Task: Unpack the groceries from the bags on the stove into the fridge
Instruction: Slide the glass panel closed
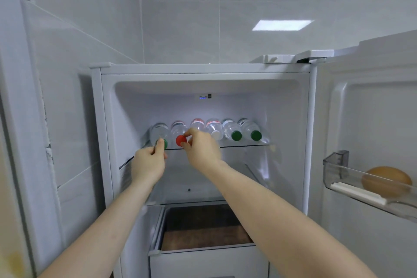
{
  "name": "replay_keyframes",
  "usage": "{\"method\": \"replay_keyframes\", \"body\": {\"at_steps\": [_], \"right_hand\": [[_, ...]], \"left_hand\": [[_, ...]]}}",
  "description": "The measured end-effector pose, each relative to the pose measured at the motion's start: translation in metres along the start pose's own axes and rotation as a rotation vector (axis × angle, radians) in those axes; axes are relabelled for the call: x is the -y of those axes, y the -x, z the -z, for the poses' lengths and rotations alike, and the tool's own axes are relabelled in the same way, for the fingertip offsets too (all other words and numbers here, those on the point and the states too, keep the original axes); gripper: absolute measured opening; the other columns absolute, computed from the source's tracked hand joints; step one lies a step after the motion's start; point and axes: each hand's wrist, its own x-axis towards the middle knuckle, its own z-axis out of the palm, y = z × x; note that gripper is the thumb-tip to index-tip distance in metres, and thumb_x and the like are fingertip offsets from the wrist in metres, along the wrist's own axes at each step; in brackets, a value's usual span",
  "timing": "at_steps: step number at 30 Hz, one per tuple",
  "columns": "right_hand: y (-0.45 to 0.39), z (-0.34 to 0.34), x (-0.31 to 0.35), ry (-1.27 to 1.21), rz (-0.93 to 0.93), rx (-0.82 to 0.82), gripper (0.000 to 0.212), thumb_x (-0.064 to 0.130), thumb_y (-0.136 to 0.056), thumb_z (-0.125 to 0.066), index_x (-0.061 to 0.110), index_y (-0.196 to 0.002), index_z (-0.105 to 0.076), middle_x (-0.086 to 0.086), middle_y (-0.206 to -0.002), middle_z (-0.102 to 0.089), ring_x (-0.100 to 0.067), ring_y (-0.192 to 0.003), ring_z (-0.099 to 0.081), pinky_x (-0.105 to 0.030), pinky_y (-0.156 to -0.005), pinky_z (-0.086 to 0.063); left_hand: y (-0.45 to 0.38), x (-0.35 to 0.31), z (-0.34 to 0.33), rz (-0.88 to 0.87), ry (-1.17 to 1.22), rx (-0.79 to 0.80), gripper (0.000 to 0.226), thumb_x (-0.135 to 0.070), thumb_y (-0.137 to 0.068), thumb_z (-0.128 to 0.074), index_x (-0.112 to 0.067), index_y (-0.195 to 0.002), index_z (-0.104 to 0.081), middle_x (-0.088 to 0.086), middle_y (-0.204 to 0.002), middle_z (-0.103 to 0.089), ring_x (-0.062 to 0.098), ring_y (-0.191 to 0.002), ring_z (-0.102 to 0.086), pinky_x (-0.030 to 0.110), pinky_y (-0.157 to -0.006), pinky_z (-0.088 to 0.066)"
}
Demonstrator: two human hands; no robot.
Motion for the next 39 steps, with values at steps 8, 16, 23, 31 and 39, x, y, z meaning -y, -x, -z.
{"method": "replay_keyframes", "body": {"at_steps": [8, 16, 23, 31, 39], "right_hand": [[-0.018, 0.012, -0.023, 0.014, 0.192, -0.277, 0.029, 0.034, -0.083, -0.076, 0.023, -0.11, -0.072, 0.003, -0.115, -0.067, -0.021, -0.1, -0.064, -0.038, -0.092, -0.047], [-0.032, 0.019, -0.076, 0.407, -0.066, -0.07, 0.059, 0.042, -0.092, -0.053, 0.032, -0.149, -0.042, 0.001, -0.16, -0.035, -0.025, -0.149, -0.027, -0.058, -0.125, -0.01], [-0.03, 0.01, -0.077, 0.401, -0.074, -0.081, 0.058, 0.038, -0.092, -0.048, 0.033, -0.149, -0.039, 0.007, -0.156, -0.039, -0.02, -0.144, -0.029, -0.056, -0.115, -0.026], [-0.03, 0.011, -0.077, 0.412, -0.105, -0.017, 0.06, 0.036, -0.093, -0.044, 0.032, -0.152, -0.032, 0.006, -0.161, -0.029, -0.02, -0.149, -0.019, -0.056, -0.119, -0.021], [-0.023, 0.018, -0.071, 0.397, -0.15, 0.084, 0.061, 0.033, -0.098, -0.037, 0.026, -0.157, -0.02, 0.003, -0.168, -0.012, -0.02, -0.156, 0.0, -0.059, -0.118, -0.021]], "left_hand": [[-0.02, -0.017, -0.012, -0.498, -0.293, -0.09, 0.02, -0.037, -0.091, -0.066, -0.024, -0.106, -0.068, -0.001, -0.119, -0.061, 0.026, -0.114, -0.056, 0.043, -0.099, -0.047], [-0.08, -0.014, -0.042, -0.508, -0.653, 0.173, 0.04, -0.064, -0.083, -0.04, -0.026, -0.076, -0.047, 0.003, -0.08, -0.055, 0.03, -0.093, -0.056, 0.04, -0.082, -0.047], [-0.119, 0.003, -0.052, -0.511, -0.662, 0.19, 0.036, -0.051, -0.082, -0.03, -0.023, -0.075, -0.052, 0.001, -0.078, -0.049, 0.03, -0.085, -0.052, 0.033, -0.069, -0.031], [-0.123, 0.0, -0.066, -0.389, -0.749, 0.185, 0.041, -0.05, -0.094, -0.037, -0.023, -0.109, -0.064, 0.005, -0.098, -0.049, 0.034, -0.115, -0.051, 0.036, -0.076, -0.042], [-0.115, -0.008, -0.066, -0.347, -0.867, 0.22, 0.047, -0.049, -0.098, -0.031, -0.027, -0.129, -0.059, 0.01, -0.134, -0.056, 0.037, -0.13, -0.045, 0.053, -0.105, -0.04]]}}
